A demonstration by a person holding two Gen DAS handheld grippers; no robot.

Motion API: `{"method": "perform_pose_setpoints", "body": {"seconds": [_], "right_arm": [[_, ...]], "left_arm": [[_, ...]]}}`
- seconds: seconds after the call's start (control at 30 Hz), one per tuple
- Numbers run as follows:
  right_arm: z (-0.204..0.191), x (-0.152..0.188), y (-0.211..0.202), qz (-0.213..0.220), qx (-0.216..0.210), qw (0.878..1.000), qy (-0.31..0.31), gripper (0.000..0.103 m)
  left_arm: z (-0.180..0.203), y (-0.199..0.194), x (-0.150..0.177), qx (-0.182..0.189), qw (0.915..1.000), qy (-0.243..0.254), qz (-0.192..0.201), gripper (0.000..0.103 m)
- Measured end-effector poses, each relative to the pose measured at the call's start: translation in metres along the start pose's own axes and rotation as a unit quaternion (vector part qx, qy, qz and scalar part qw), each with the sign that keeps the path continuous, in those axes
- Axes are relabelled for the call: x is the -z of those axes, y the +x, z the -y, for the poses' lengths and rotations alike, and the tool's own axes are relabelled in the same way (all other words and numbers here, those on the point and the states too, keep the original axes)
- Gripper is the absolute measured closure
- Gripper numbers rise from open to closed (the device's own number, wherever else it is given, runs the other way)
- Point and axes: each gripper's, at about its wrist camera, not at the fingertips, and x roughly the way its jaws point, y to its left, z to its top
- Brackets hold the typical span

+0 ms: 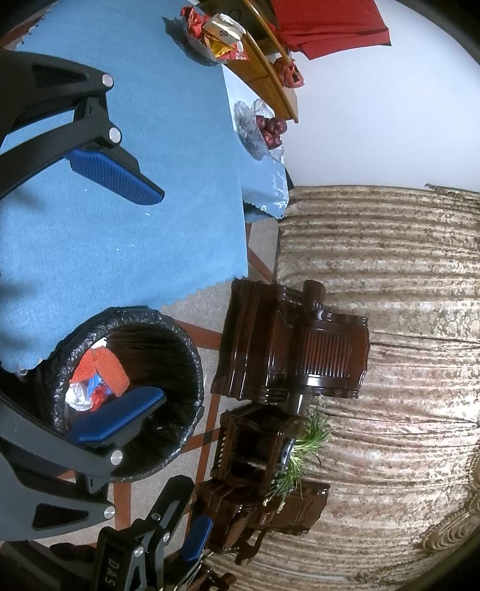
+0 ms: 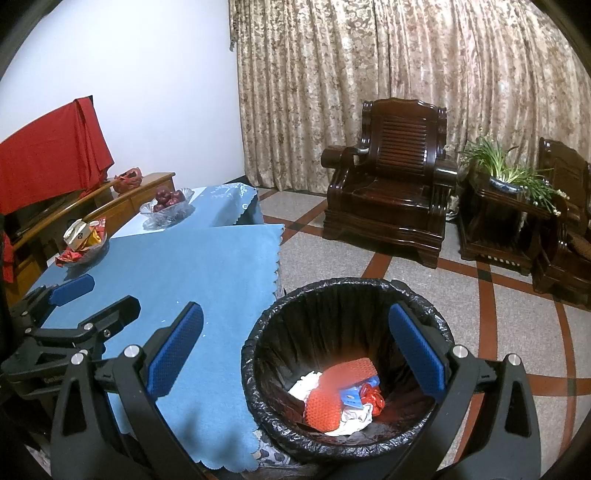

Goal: Collect trash

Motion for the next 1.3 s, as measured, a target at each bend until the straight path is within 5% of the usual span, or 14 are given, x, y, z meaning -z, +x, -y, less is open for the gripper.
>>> {"method": "perform_pose_setpoints", "body": {"seconds": [1.3], "right_arm": [[-0.004,0.002,0.003,-0.005,0.0,1.0,0.0,0.005]], "left_arm": [[-0.014,0.001,-0.001,-0.001,1.0,-0.002,-0.003,0.006]]}}
